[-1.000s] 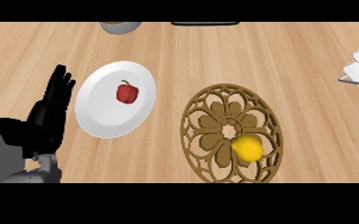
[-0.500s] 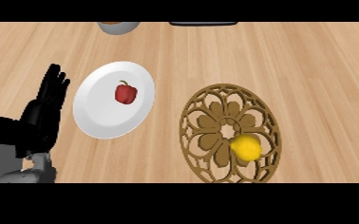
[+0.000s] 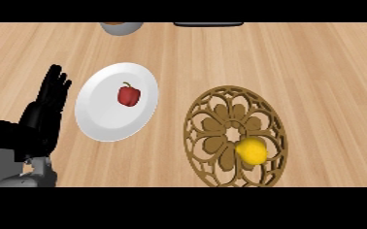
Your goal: Pick the cupcake from the placemat and place it in the tiered shelf
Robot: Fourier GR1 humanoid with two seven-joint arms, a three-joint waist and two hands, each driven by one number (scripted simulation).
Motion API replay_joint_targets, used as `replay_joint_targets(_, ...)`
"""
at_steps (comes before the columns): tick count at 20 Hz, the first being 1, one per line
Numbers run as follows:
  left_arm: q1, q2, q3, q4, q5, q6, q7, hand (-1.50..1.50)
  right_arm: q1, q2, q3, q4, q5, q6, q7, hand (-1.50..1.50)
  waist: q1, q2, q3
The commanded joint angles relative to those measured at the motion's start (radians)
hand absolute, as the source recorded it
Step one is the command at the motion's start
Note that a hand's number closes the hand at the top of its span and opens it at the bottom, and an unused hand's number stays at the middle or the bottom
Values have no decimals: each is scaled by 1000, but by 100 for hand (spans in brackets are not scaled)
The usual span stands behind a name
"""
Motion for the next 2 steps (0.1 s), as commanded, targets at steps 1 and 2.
replay_joint_targets(1, 9, -42, -45, -19, -53, 35, -7, 0, 67, -93, -57, 155, -34, 81, -106, -150, 0, 0, 0)
replay_joint_targets(2, 13, -12, 18, 40, 4, -12, -48, 0, 73, -99, -54, 157, -47, 92, -88, -150, 2, 1, 0)
